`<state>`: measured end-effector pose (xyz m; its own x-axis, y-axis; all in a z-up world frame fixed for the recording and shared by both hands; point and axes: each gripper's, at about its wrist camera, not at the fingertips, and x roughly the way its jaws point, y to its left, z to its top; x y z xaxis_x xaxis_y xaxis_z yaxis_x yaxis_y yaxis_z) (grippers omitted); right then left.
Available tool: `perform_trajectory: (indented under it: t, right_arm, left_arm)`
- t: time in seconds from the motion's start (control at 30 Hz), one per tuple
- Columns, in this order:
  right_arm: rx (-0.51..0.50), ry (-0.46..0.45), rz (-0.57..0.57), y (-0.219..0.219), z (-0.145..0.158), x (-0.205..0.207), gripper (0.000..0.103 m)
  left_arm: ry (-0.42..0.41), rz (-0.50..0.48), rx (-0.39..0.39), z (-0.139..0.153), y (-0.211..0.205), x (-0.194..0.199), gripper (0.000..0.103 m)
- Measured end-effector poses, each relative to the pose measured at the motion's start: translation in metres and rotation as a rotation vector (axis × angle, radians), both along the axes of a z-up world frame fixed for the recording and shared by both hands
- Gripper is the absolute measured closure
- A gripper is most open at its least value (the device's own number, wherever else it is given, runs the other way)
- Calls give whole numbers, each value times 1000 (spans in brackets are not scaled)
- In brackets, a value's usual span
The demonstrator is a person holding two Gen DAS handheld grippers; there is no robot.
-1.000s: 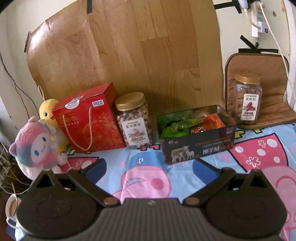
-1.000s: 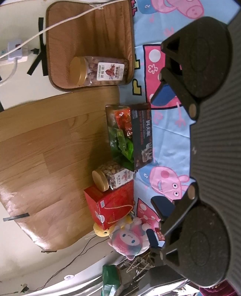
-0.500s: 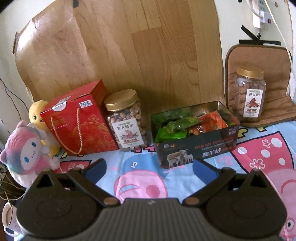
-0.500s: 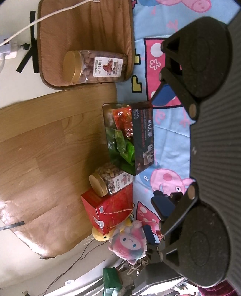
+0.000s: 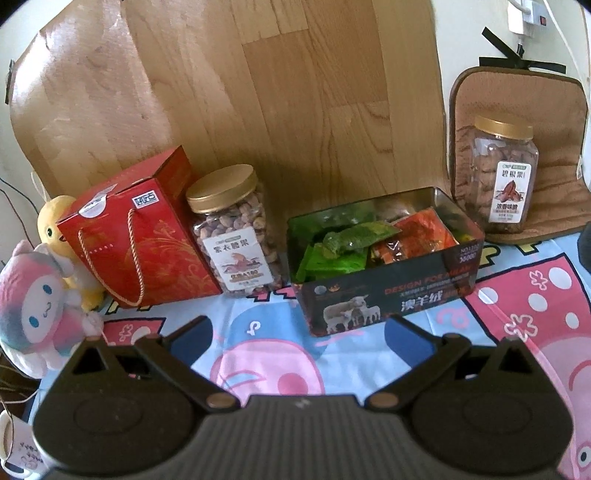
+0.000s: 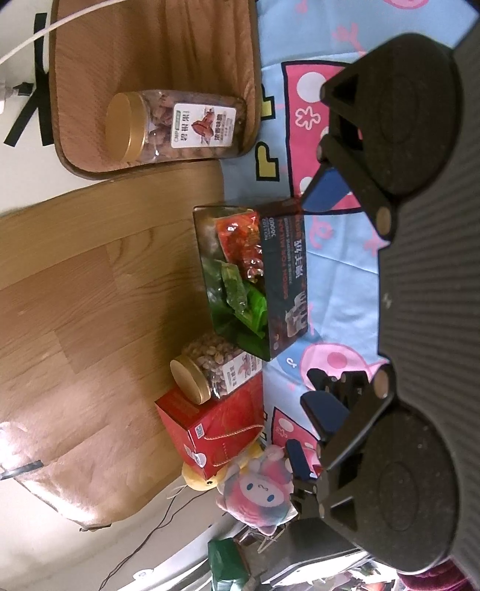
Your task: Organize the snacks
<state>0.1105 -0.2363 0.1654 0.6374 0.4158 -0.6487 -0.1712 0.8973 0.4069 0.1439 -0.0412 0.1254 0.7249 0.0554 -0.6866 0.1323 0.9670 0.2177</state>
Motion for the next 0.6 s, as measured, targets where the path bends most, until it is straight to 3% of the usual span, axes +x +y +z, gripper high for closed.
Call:
perform_trajectory:
  t: [0.6]
  right_arm:
    - [7,18,9,3,-9,4,0]
  left_arm:
    - [47,1,-33,-10,0,9,0]
